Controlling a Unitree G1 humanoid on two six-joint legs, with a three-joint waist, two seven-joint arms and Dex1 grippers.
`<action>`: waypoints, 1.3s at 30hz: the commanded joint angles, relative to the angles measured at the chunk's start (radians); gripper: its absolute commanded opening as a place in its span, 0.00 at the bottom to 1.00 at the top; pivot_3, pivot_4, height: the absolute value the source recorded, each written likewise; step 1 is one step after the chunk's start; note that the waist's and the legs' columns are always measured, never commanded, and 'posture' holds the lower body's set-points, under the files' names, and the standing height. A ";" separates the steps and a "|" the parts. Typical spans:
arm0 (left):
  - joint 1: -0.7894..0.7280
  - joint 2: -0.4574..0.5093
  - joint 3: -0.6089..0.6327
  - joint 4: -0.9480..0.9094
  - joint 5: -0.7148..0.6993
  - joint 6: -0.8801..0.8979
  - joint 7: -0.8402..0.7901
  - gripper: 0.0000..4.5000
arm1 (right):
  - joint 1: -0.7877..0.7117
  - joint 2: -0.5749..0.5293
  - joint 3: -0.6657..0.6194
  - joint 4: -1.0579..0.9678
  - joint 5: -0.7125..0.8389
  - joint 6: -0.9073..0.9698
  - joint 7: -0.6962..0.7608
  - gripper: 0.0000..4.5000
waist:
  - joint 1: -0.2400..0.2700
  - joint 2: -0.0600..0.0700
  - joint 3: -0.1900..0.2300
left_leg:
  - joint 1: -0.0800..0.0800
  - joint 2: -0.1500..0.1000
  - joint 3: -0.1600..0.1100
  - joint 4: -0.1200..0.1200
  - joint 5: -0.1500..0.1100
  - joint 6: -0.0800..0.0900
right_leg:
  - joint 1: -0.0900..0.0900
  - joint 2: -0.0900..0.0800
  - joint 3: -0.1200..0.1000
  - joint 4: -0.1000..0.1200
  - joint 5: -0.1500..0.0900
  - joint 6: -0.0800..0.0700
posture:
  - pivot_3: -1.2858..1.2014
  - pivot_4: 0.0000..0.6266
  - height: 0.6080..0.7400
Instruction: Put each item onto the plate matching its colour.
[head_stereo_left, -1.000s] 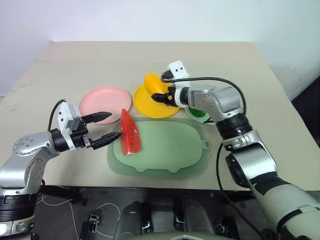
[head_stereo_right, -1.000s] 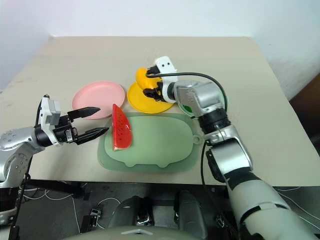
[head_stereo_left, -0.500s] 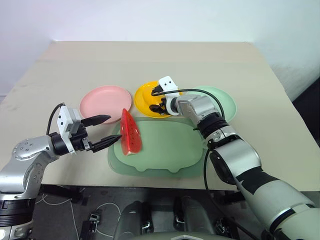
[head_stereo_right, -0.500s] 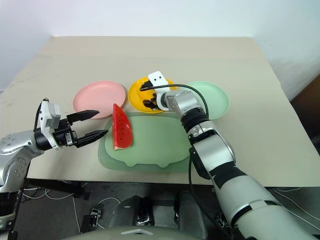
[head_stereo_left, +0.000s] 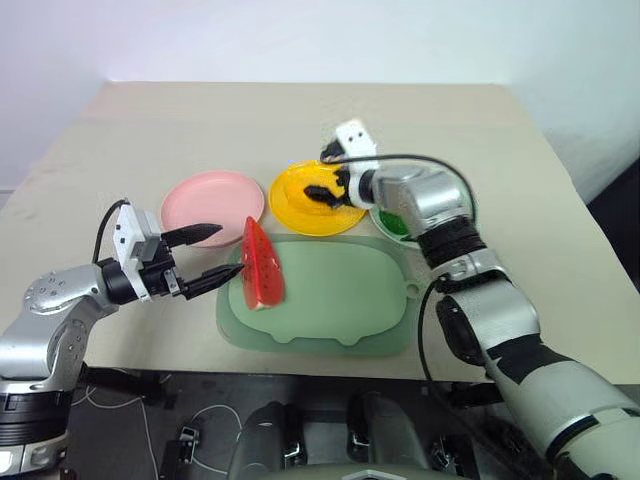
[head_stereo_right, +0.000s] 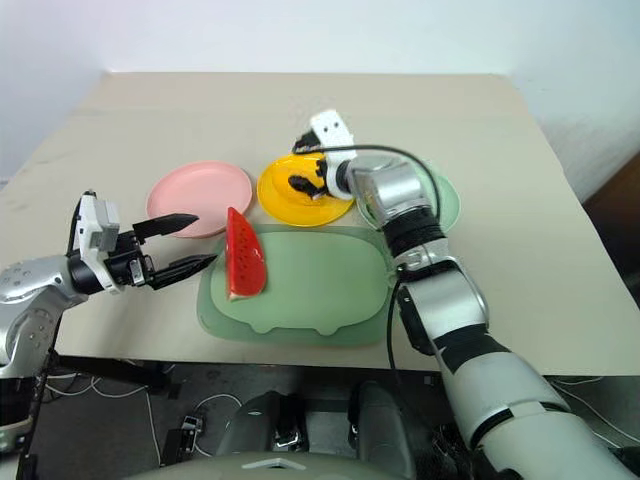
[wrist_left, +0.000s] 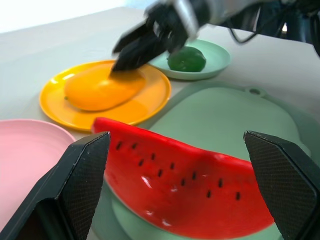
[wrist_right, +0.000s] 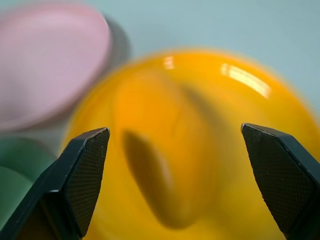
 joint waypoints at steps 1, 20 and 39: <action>-0.050 0.016 0.012 0.015 0.004 -0.035 -0.024 1.00 | 0.085 -0.065 -0.039 -0.314 0.087 0.130 0.058 1.00 | -0.001 0.000 0.000 | 0.000 0.000 0.000 0.000 0.000 0.000 | 0.000 0.000 0.000 0.000 0.000 0.000 | 0.52 0.24 0.67; -0.376 0.133 -0.148 0.256 0.089 -0.122 -0.394 1.00 | 0.476 -0.293 -0.093 -0.922 0.297 0.262 0.118 1.00 | 0.003 -0.002 0.000 | 0.001 -0.001 0.000 0.001 0.000 0.000 | 0.001 -0.001 -0.001 0.000 -0.001 -0.001 | 0.52 0.24 0.67; -0.829 0.193 -0.846 0.939 0.166 -0.937 -0.543 1.00 | 0.503 -0.329 -0.108 -0.939 0.321 0.251 0.069 1.00 | 0.002 -0.003 0.001 | -0.008 0.000 -0.002 0.014 -0.003 0.010 | -0.003 -0.003 -0.003 0.003 -0.003 -0.005 | 0.52 0.24 0.67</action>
